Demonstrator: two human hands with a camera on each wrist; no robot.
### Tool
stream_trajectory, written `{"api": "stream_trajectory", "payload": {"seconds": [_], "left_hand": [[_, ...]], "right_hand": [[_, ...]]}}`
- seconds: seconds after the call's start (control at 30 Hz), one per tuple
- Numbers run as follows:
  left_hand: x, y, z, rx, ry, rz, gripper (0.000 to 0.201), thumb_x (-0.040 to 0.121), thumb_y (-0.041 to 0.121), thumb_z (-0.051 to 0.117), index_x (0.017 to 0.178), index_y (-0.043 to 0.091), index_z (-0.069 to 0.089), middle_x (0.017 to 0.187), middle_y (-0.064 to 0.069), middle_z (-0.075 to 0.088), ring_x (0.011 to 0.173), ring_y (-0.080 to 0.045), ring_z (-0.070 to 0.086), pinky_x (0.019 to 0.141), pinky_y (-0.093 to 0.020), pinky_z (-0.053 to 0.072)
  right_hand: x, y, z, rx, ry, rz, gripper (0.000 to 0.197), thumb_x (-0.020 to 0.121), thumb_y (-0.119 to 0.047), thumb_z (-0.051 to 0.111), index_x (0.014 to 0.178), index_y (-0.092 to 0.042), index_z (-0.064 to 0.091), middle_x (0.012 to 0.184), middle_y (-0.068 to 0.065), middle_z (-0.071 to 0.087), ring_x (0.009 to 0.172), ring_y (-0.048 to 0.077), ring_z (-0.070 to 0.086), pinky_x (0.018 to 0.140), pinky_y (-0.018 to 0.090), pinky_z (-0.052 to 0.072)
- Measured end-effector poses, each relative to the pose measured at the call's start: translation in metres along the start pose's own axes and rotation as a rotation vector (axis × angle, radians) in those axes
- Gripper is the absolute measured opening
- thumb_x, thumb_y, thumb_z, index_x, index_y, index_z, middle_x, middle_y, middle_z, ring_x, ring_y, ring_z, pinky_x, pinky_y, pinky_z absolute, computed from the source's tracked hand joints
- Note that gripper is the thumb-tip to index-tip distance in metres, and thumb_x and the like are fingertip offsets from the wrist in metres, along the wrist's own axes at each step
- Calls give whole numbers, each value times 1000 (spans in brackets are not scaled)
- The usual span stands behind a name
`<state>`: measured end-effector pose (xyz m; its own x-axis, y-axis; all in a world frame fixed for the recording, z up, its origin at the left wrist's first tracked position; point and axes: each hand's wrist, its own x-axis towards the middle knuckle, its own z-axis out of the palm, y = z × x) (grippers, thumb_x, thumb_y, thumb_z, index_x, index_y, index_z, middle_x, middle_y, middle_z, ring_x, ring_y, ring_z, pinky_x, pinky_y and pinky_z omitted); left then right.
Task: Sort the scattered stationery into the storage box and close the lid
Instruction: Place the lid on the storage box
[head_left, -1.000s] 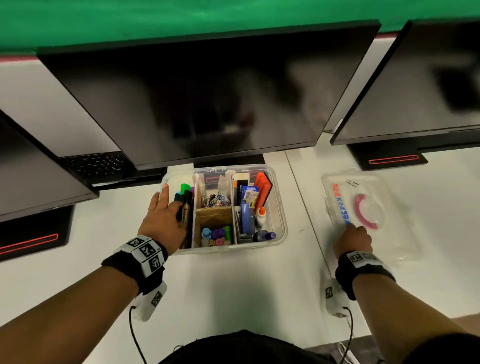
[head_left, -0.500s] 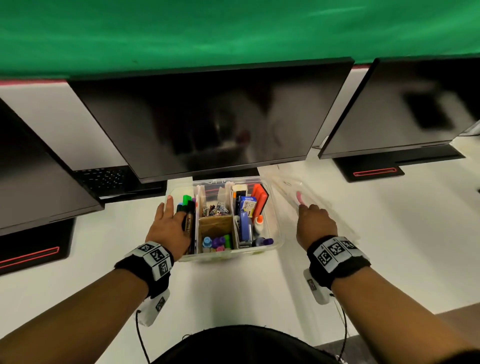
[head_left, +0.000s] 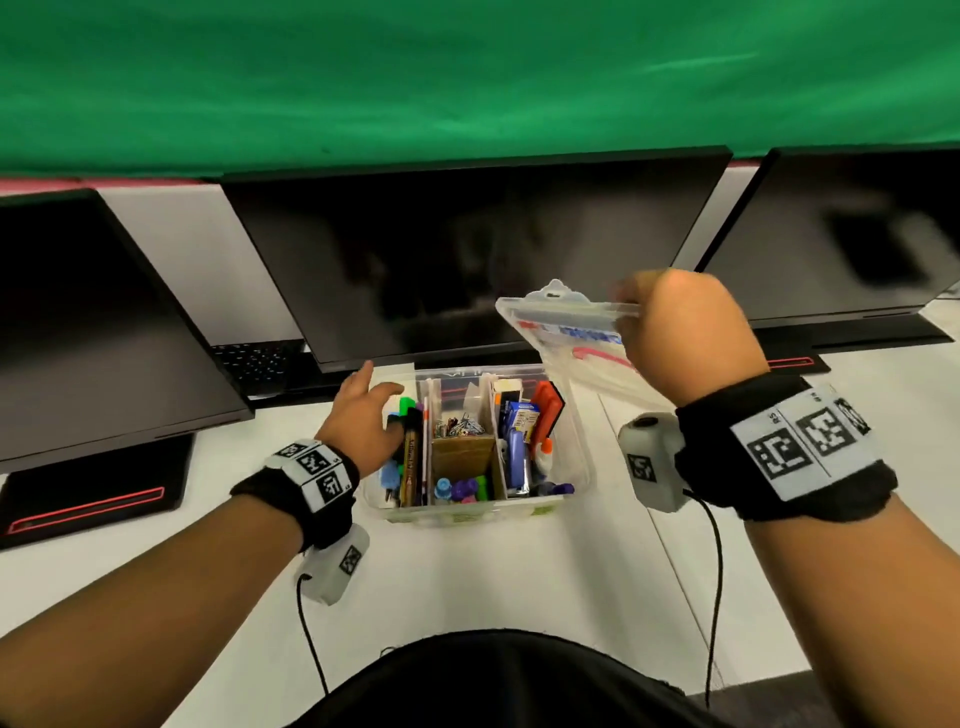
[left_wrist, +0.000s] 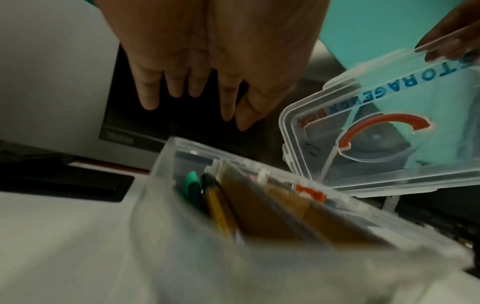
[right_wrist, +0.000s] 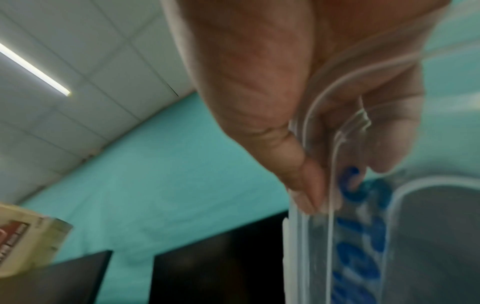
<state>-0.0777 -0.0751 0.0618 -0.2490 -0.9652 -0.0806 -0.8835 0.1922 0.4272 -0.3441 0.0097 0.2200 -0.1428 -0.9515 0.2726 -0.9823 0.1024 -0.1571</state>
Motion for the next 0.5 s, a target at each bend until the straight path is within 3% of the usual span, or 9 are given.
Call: {"api": "stream_trajectory", "payload": {"seconds": [0.1, 0.17, 0.27, 0.33, 0.4, 0.5], "left_hand": [[5, 0, -19, -24, 53, 23, 55, 88, 23, 60, 140, 17, 41, 158, -13, 12, 145, -28, 21, 118, -35, 23], [5, 1, -30, -79, 88, 6, 65, 89, 29, 60, 145, 14, 32, 157, -12, 16, 145, -24, 22, 117, -32, 23], [3, -1, -43, -299, 183, -25, 75, 86, 31, 64, 147, 15, 22, 145, -7, 44, 133, -23, 44, 107, -33, 37], [0, -7, -47, -504, 217, -19, 65, 87, 26, 64, 141, 19, 30, 122, -3, 61, 111, -18, 59, 95, -30, 45], [-4, -13, -48, -653, 194, -63, 43, 91, 21, 58, 130, 14, 42, 104, -5, 67, 90, -16, 64, 84, -30, 49], [-12, -18, -44, -857, 124, -147, 10, 92, 13, 55, 97, 19, 48, 85, -4, 64, 64, -10, 65, 63, -29, 56]], "right_hand": [[1, -25, -18, 102, 117, -157, 27, 85, -7, 56, 107, -16, 69, 103, 13, 69, 95, 31, 62, 82, 33, 48], [2, -37, -23, 210, 177, -244, 23, 85, -10, 59, 105, -15, 70, 103, 9, 71, 94, 27, 64, 83, 30, 47], [9, -43, -19, 442, 180, -230, 16, 83, -16, 66, 99, -17, 71, 93, 1, 71, 87, 17, 65, 83, 27, 48], [17, -41, -8, 641, 137, -146, 12, 81, -17, 69, 92, -20, 71, 84, -4, 68, 80, 15, 65, 80, 30, 54], [26, -36, 7, 784, 76, -57, 7, 81, -15, 70, 85, -21, 68, 76, -6, 65, 71, 12, 63, 74, 30, 56], [36, -21, 34, 815, 91, 49, 9, 79, -20, 73, 78, -18, 64, 69, -10, 60, 60, 1, 54, 62, 15, 49]]}}
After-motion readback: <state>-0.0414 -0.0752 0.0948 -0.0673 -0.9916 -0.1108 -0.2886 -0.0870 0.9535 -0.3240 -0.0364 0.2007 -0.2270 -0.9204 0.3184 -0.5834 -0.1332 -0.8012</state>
